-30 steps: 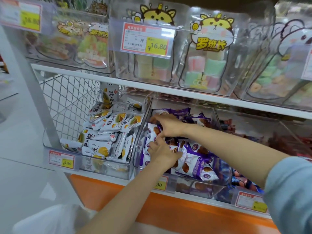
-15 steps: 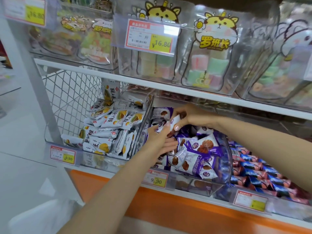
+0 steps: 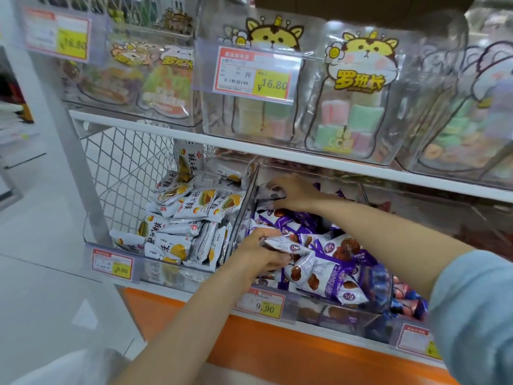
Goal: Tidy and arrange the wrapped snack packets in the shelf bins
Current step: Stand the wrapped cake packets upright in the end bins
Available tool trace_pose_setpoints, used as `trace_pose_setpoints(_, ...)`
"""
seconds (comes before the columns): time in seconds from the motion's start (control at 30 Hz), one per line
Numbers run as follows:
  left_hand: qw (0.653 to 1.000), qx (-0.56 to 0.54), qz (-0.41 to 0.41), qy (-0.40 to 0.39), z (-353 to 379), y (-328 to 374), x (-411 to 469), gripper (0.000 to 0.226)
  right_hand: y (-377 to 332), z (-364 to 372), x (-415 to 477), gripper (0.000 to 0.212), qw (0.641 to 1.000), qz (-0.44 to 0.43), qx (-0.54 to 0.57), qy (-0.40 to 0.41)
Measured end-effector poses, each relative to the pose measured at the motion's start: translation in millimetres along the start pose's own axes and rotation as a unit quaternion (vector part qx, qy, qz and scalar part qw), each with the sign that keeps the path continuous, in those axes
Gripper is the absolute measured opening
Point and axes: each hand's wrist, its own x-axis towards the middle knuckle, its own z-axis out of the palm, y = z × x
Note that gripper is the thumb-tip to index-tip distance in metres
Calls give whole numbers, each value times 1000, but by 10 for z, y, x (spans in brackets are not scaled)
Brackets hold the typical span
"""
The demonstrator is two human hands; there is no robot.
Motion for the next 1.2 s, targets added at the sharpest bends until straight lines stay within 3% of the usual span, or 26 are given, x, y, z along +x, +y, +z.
trace_pose_setpoints(0.1,1000,5,-1,-9,-7,10,2,29,5,58,49,41,997,-3,-46,65)
trace_pose_setpoints(0.17,999,32,1,-5,-5,-1,46,33,4,14,53,31,995,-6,-53,88)
trace_pose_setpoints(0.3,997,63,27,26,17,15,54,34,-42,-130,-60,35,998,-18,-10,60)
trace_pose_setpoints(0.37,995,80,45,45,24,19,67,50,-79,-264,-186,35,996,-17,54,71)
trace_pose_setpoints(0.4,994,82,48,51,27,31,58,48,-61,-335,-260,34,994,-11,78,80)
trace_pose_setpoints(0.47,993,86,48,64,29,51,59,22,2,-484,-436,31,992,-3,96,84)
trace_pose_setpoints(0.57,990,109,52,72,36,65,68,21,232,-630,-723,31,993,27,92,65)
trace_pose_setpoints(0.63,986,137,59,69,51,74,78,35,468,-687,-852,26,993,39,92,64)
trace_pose_setpoints(0.77,955,270,114,55,73,142,66,33,685,-723,-964,20,995,86,54,-1)
trace_pose_setpoints(0.93,852,498,151,61,21,242,23,33,500,-622,-784,17,992,44,104,57)
trace_pose_setpoints(1.03,718,656,224,62,-3,280,-56,36,245,-508,-581,23,1000,0,19,23)
trace_pose_setpoints(1.1,652,717,241,44,-48,247,-36,36,95,-403,-420,25,999,-24,-44,18)
trace_pose_setpoints(1.2,537,799,268,29,-120,180,27,38,-38,-159,-194,31,998,-34,-55,6)
